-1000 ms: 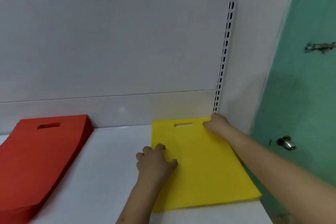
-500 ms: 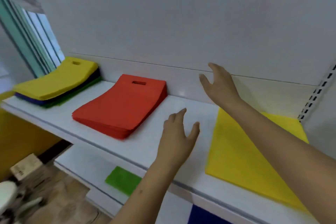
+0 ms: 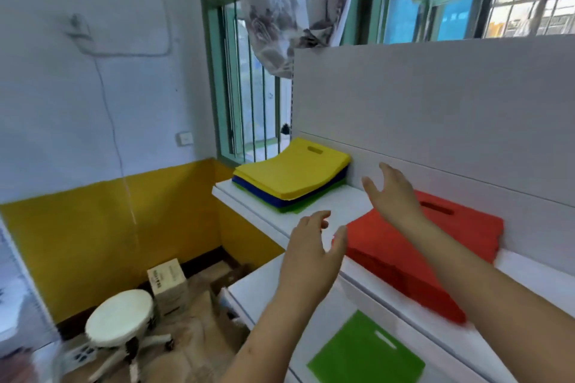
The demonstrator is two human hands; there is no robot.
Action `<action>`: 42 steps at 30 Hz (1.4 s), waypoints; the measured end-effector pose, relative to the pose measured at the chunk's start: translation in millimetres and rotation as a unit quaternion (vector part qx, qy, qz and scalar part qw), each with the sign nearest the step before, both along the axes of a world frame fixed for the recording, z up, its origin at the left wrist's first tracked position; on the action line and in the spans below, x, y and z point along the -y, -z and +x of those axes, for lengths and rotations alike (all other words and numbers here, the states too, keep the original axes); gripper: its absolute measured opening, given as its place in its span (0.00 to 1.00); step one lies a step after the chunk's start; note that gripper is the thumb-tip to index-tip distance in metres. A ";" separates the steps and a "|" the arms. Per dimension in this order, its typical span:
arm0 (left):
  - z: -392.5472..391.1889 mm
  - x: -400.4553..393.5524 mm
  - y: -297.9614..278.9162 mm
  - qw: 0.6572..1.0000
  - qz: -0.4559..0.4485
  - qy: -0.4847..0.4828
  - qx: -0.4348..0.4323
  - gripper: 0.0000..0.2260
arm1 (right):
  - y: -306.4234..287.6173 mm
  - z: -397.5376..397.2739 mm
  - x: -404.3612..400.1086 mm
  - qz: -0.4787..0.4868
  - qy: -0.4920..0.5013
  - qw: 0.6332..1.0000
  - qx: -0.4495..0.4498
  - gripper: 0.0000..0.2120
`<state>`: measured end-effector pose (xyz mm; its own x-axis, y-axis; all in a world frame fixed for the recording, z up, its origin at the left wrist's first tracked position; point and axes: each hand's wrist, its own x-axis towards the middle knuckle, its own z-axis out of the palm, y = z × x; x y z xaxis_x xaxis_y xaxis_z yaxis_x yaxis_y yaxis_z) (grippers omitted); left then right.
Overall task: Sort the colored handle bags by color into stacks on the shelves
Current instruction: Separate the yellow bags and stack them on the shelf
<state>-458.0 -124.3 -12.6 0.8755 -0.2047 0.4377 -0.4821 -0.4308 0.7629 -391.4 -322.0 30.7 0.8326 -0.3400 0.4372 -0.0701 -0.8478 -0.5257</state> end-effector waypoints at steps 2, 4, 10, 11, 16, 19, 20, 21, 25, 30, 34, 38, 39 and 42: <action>29.2 -34.6 1.3 1.000 -0.011 -0.027 -0.012 0.20 | -1.7 27.8 -33.1 -0.004 -0.005 1.000 -0.007 0.25; 52.7 -59.2 3.3 0.999 -0.008 -0.044 -0.027 0.19 | -1.3 53.7 -53.5 -0.019 0.005 0.999 -0.030 0.25; 138.8 -98.5 7.5 0.996 -0.009 -0.083 -0.025 0.20 | -4.3 136.4 -76.1 -0.068 0.043 0.994 -0.070 0.32; 156.2 -100.8 7.5 0.996 -0.007 -0.088 -0.023 0.21 | -3.6 149.9 -77.7 -0.079 0.056 0.992 -0.086 0.34; 249.9 -100.0 1.4 0.993 0.033 -0.111 -0.003 0.23 | 11.9 226.5 -65.3 -0.125 0.109 0.974 -0.155 0.42; 306.5 -97.2 3.9 0.987 0.086 -0.133 0.001 0.26 | 23.1 265.3 -52.3 -0.139 0.150 0.962 -0.181 0.46; 325.6 -96.9 5.7 0.983 0.116 -0.140 -0.002 0.28 | 25.9 275.1 -48.9 -0.135 0.160 0.960 -0.188 0.47; 344.3 -97.5 7.7 0.979 0.145 -0.146 -0.009 0.30 | 29.1 284.1 -45.8 -0.135 0.170 0.957 -0.190 0.48; 408.0 -102.0 20.5 0.961 0.230 -0.139 -0.065 0.40 | 47.5 309.3 -38.4 -0.173 0.211 0.942 -0.197 0.46; 434.0 -103.1 50.3 0.959 0.251 -0.088 -0.100 0.36 | 67.5 320.7 -44.1 -0.221 0.251 0.917 -0.216 0.38; 437.7 -99.0 41.7 0.935 0.345 -0.077 -0.029 0.25 | 63.9 324.3 -49.8 -0.268 0.247 0.906 -0.214 0.32; 441.2 -98.4 27.1 0.925 0.379 -0.021 0.016 0.18 | 58.6 321.7 -60.5 -0.316 0.213 0.893 -0.239 0.22; 443.0 -99.1 24.5 0.937 0.348 0.003 0.017 0.17 | 56.8 318.7 -64.0 -0.313 0.210 0.895 -0.238 0.21; 440.2 -102.1 11.0 0.987 0.093 0.119 -0.054 0.17 | 46.0 304.8 -72.3 -0.255 0.210 0.924 -0.193 0.19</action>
<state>-17.9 -22.2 -23.6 0.8318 -0.4791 0.2805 -0.5078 -0.4525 0.7331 -86.5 -249.7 -15.2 0.8010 -0.5007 0.3281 -0.5486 -0.8334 0.0675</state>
